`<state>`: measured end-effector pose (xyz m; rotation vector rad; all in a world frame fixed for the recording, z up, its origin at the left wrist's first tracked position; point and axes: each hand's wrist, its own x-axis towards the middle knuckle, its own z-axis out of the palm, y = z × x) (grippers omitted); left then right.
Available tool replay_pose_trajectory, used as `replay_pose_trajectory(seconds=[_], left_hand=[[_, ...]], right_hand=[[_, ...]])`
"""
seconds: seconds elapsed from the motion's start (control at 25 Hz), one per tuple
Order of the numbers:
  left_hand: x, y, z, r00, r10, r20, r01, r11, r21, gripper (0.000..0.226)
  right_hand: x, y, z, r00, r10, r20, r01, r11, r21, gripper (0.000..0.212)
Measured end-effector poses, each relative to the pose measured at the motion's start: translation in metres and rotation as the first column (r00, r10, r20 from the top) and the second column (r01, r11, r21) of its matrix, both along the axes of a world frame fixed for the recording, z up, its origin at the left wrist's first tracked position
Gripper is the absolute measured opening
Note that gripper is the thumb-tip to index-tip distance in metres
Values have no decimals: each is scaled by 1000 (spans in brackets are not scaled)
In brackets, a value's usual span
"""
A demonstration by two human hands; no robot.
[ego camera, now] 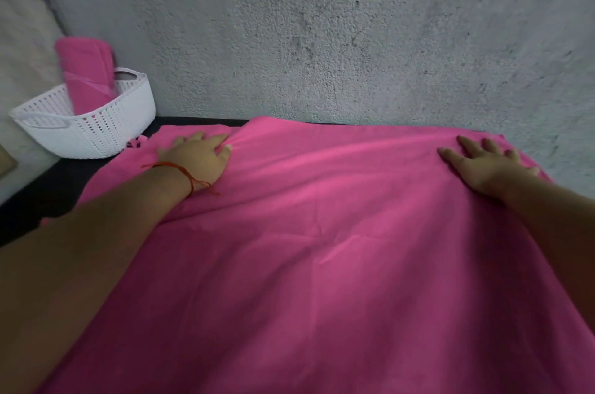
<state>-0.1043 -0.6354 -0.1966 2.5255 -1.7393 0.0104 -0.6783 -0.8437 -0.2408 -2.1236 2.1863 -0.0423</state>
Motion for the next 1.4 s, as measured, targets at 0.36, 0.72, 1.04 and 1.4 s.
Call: replay_pose_trajectory(seconds=[0.36, 0.72, 1.04, 1.4], left_hand=[[18, -39, 13, 995, 48, -92, -34, 989, 142, 80], [3, -24, 17, 983, 183, -33, -177, 977, 122, 109], [-5, -13, 23, 983, 151, -102, -138, 982, 127, 108], [34, -16, 21, 978, 208, 19, -209, 969, 129, 126]], right_hand=[[-2, -24, -10, 997, 25, 69, -23, 999, -25, 90], [-7, 1, 9, 995, -54, 87, 59, 997, -46, 93], [79, 126, 53, 999, 19, 50, -20, 1000, 9, 94], [76, 125, 55, 999, -4, 35, 4, 1000, 4, 91]])
